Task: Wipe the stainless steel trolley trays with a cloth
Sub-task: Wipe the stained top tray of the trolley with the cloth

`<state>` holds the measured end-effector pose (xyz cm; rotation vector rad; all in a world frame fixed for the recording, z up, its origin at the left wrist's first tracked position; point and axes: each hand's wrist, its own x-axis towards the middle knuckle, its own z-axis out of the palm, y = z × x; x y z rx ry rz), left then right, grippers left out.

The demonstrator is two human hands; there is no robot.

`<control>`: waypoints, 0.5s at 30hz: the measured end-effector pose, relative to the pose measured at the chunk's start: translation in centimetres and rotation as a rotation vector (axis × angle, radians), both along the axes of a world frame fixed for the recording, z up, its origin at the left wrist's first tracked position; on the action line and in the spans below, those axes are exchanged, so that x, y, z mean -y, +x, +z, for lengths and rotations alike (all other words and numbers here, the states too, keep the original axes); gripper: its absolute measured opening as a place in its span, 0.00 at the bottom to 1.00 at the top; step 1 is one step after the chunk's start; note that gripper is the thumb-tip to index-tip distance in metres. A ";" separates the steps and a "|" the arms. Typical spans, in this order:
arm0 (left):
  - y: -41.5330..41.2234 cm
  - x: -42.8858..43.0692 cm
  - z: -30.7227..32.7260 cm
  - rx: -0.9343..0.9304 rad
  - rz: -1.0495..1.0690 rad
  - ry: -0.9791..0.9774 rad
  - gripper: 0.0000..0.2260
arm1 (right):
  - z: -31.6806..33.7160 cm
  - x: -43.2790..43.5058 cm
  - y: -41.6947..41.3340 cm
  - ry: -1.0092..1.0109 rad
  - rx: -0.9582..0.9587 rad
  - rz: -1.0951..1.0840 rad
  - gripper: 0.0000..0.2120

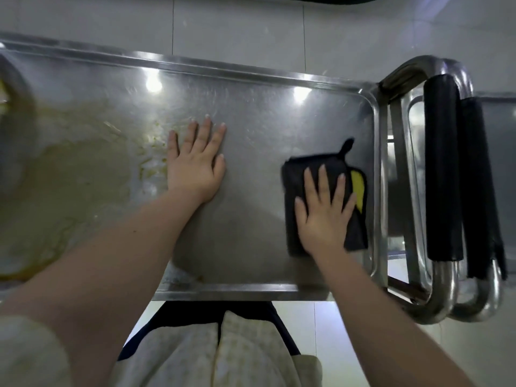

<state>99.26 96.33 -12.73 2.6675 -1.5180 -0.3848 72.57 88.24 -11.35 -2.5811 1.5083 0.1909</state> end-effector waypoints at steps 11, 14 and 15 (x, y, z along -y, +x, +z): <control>4.1 -5.8 2.8 -0.114 0.010 -0.116 0.23 | -0.2 -7.5 -4.1 0.055 -0.047 0.041 0.28; 8.1 -11.4 2.4 -0.072 0.081 -0.068 0.23 | 0.0 -7.7 -4.0 0.063 -0.046 0.013 0.28; 9.8 -13.2 2.2 -0.070 0.098 -0.041 0.23 | 0.1 -7.7 -3.9 0.067 -0.047 -0.002 0.28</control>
